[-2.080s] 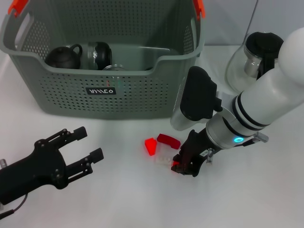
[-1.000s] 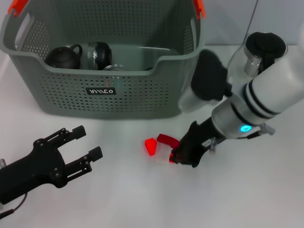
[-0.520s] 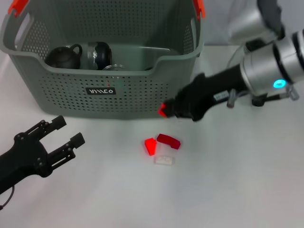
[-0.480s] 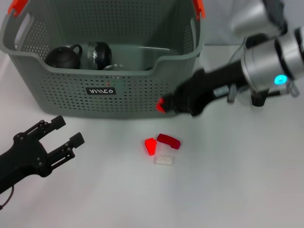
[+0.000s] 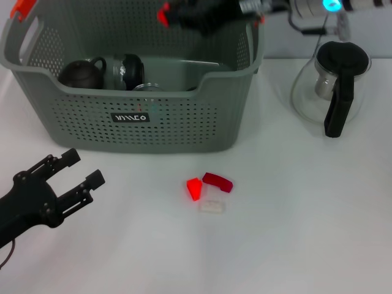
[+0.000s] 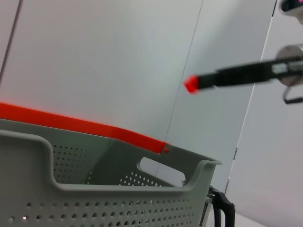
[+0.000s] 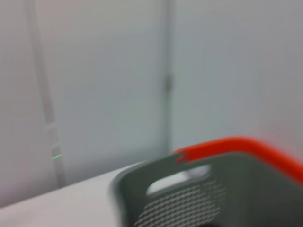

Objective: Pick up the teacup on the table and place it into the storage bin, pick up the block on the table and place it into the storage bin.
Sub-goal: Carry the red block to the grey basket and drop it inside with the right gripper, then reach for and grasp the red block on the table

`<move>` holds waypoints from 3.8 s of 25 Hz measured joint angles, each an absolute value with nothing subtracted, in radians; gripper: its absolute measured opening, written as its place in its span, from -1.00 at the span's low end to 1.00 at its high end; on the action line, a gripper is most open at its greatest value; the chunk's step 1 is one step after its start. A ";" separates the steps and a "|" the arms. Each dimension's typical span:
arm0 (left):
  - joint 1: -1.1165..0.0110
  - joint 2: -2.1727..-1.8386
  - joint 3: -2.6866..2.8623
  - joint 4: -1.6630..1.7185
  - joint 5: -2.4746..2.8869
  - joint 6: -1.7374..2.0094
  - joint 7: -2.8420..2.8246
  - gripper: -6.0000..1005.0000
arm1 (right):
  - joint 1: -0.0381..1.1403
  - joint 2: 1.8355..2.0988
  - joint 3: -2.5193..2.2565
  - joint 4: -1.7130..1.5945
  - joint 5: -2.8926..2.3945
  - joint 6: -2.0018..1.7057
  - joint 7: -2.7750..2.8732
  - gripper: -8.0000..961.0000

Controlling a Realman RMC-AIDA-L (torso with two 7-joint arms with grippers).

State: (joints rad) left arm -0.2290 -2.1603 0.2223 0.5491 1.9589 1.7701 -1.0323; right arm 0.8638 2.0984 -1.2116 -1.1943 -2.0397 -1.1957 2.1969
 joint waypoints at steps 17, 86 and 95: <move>-0.248 -2.162 0.223 0.538 1.959 1.770 -1.032 0.50 | 1.267 2.100 -1.225 -0.658 -2.368 -0.860 2.360 -0.61; -0.248 -2.161 0.220 0.540 1.967 1.748 -1.034 0.50 | 0.868 2.108 -1.732 -0.842 -2.387 -1.056 2.402 0.09; -0.246 -2.161 0.221 0.540 1.967 1.748 -1.034 0.50 | 0.872 2.110 -1.774 -0.808 -2.366 -1.013 2.399 0.08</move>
